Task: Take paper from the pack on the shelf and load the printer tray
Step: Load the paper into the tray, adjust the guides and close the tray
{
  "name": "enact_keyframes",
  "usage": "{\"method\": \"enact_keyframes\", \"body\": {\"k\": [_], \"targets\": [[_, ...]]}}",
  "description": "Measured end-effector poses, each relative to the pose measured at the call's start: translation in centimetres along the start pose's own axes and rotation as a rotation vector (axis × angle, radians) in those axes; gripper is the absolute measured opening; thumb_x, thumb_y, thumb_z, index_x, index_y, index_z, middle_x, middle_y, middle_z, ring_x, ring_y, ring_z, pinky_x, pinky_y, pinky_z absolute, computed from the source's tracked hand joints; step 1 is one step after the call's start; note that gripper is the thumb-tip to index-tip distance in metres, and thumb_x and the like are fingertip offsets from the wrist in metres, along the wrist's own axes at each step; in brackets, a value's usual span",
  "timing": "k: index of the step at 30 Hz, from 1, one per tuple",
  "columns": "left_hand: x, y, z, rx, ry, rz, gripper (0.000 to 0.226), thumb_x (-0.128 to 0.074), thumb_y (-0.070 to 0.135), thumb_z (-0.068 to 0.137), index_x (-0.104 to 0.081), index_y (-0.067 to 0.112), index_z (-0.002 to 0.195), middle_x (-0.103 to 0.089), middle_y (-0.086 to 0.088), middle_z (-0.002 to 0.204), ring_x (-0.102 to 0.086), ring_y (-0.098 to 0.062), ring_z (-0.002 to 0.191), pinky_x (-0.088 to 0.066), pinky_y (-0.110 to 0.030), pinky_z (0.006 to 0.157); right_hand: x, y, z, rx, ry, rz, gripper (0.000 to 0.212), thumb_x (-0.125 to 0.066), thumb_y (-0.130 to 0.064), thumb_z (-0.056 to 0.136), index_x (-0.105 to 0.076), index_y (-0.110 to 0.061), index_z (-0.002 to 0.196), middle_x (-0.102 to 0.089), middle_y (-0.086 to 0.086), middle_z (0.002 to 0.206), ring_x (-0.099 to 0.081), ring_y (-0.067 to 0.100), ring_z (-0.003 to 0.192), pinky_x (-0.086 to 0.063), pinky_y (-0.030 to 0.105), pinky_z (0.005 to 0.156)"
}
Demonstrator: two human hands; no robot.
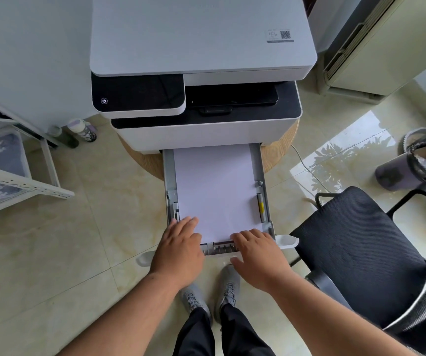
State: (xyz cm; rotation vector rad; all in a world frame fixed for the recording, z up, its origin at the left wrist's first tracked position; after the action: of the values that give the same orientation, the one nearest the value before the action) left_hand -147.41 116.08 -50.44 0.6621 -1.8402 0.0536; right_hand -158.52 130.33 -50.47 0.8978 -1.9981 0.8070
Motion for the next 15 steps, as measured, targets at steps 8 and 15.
{"method": "enact_keyframes", "body": {"k": [8, 15], "targets": [[2.0, -4.5, -1.9, 0.4, 0.222, -0.198, 0.027, -0.067, 0.009, 0.088, -0.07, 0.015, 0.115, -0.067, -0.003, 0.121, -0.063, -0.03, 0.11, -0.053, -0.041, 0.089, 1.4, 3.2, -1.1, -0.125, 0.069, 0.163, 0.049, -0.051, -0.044, 0.101, -0.052, -0.024, 0.146, -0.057, -0.006, 0.145, -0.047, 0.02, 0.136, -0.038, 0.034, 0.113], [1.8, -4.4, -0.2, 0.534, 0.076, -0.202, 0.048, -0.069, 0.04, 0.092, -0.053, 0.021, 0.132, -0.066, 0.0, 0.125, -0.065, -0.027, 0.109, -0.053, -0.039, 0.087, 2.0, 5.8, -0.2, -0.462, 0.25, 0.52, 0.04, -0.057, -0.03, 0.098, -0.06, -0.019, 0.136, -0.061, 0.0, 0.133, -0.063, 0.023, 0.115, -0.05, 0.034, 0.092]]}}
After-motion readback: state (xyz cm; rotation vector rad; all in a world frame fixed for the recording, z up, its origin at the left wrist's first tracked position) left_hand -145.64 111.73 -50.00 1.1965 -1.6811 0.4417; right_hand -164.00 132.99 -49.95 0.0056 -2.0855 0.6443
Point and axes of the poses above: each hand's wrist, its own z-axis towards the middle knuckle, its own x-axis out of the back of the hand, y = z × x, the point moved 6 cm from there along z, towards the middle knuckle
